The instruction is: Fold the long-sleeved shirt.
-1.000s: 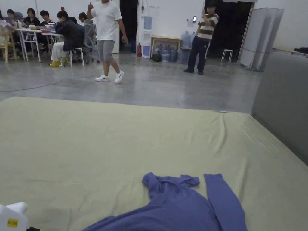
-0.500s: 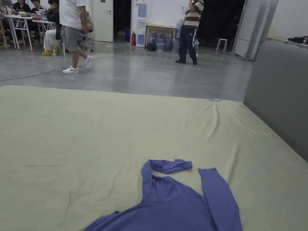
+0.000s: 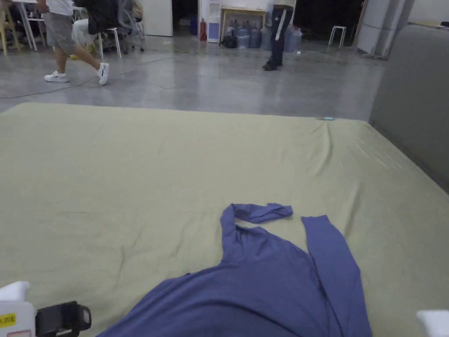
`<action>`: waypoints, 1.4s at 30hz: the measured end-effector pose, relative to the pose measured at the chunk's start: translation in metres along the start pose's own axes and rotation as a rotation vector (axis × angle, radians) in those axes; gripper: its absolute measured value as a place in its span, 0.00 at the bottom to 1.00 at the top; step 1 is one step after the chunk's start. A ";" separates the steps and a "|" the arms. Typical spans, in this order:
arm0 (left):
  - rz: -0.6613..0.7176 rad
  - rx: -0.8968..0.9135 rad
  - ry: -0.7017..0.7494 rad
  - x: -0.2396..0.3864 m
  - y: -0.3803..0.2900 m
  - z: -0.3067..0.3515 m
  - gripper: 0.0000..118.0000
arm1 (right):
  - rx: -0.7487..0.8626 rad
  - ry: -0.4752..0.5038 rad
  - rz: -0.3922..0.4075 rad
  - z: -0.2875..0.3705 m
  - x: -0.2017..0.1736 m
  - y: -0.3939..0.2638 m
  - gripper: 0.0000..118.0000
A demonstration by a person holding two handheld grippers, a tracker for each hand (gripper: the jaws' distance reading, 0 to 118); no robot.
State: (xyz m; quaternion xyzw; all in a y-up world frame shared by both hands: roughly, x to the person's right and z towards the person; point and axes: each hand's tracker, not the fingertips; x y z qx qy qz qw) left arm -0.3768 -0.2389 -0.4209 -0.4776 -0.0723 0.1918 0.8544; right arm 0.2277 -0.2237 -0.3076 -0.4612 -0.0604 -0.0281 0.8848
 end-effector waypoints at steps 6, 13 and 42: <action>-0.116 -0.041 0.063 0.014 -0.049 0.021 0.96 | 0.037 0.107 -0.059 0.049 -0.026 -0.020 0.71; -0.112 -0.141 0.136 -0.009 -0.078 -0.019 0.00 | 0.017 0.186 0.015 0.041 -0.082 -0.055 0.00; -0.170 -0.073 0.158 0.043 -0.036 -0.068 0.03 | -0.078 0.183 0.111 -0.175 -0.103 0.211 1.00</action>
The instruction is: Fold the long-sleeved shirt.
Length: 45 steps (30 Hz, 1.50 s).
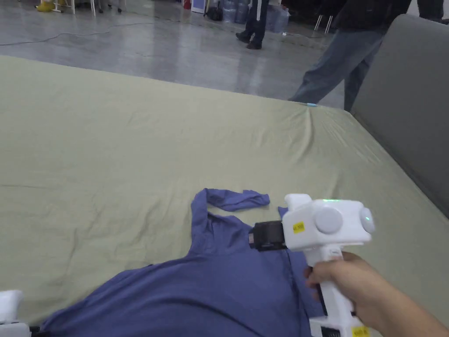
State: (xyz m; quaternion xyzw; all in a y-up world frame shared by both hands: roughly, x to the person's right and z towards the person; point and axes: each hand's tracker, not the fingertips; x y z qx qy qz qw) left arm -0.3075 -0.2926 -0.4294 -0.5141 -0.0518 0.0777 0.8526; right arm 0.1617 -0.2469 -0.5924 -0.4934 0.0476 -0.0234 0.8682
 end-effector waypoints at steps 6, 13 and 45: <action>0.037 -0.017 -0.028 -0.002 0.003 0.002 0.04 | -0.172 -0.103 -0.025 -0.092 -0.002 0.033 1.00; 0.037 -0.032 -0.037 -0.005 0.001 -0.003 0.04 | -0.145 -0.168 0.041 -0.101 -0.028 0.013 0.34; 0.139 0.689 -0.266 0.102 0.322 0.232 0.03 | 0.581 -0.306 0.222 0.409 -0.014 0.162 0.00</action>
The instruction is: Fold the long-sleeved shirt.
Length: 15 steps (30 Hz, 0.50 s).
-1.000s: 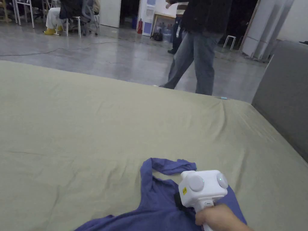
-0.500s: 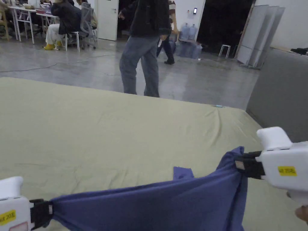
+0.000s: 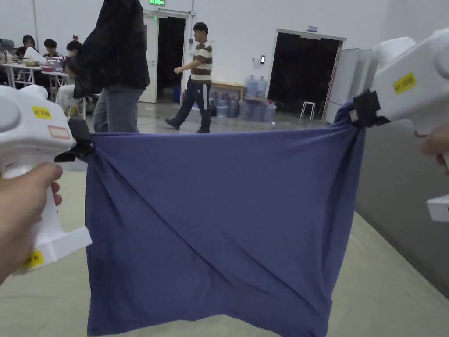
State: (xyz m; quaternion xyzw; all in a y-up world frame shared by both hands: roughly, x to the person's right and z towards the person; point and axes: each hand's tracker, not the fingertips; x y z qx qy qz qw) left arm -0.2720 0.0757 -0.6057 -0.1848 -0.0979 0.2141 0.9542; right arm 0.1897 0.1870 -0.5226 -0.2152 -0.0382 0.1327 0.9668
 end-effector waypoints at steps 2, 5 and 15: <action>-0.086 0.041 0.054 0.021 0.041 -0.008 0.04 | 0.016 -0.038 -0.005 -0.014 0.003 0.035 0.00; -0.223 0.079 0.108 0.051 0.094 -0.016 0.03 | 0.050 -0.074 -0.026 -0.028 0.007 0.083 0.00; -0.257 0.191 0.132 0.111 0.214 0.010 0.03 | 0.205 -0.224 -0.053 0.004 0.018 0.203 0.00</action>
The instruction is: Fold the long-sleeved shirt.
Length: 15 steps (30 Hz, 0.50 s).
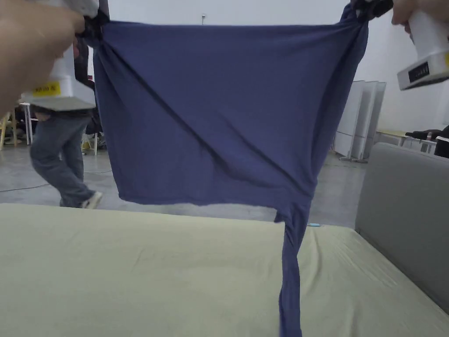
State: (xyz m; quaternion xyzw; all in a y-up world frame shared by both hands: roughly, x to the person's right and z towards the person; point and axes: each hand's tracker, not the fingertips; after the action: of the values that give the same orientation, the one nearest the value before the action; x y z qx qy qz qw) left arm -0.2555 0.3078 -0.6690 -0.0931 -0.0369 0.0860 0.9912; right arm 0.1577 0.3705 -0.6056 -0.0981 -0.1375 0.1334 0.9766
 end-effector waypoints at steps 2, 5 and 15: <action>-0.028 0.007 0.005 0.003 0.012 0.004 0.03 | 0.013 -0.010 -0.011 0.002 0.002 0.011 0.00; -0.049 0.024 -0.005 0.005 0.020 -0.001 0.03 | 0.006 -0.034 -0.009 0.000 0.005 0.015 0.00; -0.101 -0.143 -0.047 -0.021 -0.048 -0.039 0.03 | -0.147 0.070 0.027 -0.039 -0.004 -0.071 0.00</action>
State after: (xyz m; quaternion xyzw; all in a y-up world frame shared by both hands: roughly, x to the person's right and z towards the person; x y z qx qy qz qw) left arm -0.2647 0.2509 -0.6995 -0.1598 -0.0711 0.0350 0.9840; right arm 0.1823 0.2968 -0.6267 -0.1762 -0.1115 0.1324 0.9690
